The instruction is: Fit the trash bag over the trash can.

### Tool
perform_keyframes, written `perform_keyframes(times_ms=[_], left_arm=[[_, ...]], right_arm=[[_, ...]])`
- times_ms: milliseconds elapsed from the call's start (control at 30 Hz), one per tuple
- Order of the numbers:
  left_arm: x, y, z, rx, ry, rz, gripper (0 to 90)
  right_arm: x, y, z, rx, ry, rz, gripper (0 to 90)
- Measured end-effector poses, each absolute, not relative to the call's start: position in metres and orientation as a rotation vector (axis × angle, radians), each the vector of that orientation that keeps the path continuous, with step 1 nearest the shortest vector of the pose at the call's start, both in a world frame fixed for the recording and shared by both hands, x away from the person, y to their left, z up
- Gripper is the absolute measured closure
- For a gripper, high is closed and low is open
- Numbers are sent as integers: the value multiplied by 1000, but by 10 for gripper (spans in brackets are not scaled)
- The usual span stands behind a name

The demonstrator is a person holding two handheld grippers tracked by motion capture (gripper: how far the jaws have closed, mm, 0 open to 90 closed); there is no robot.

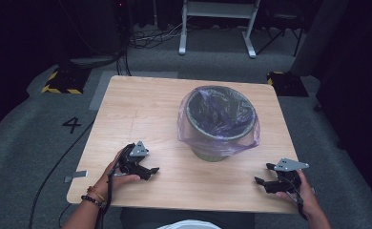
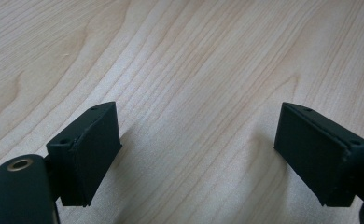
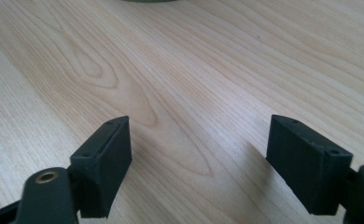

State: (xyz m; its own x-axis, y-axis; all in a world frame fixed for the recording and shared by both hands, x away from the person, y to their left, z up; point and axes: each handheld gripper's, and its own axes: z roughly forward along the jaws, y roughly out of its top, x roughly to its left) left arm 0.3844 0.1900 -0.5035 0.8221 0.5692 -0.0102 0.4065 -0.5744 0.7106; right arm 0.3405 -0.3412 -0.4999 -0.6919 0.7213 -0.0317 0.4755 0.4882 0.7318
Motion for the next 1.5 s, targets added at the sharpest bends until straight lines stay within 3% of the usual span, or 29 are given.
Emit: perform_keyframes(times_ms=[700, 1500], left_arm=[[384, 190, -504, 2258, 714, 280, 138], [385, 190, -504, 2259, 710, 279, 138]], right_arm=[[346, -378, -503, 1212, 2258, 1010, 194], [346, -379, -503, 1226, 2247, 1005, 195]])
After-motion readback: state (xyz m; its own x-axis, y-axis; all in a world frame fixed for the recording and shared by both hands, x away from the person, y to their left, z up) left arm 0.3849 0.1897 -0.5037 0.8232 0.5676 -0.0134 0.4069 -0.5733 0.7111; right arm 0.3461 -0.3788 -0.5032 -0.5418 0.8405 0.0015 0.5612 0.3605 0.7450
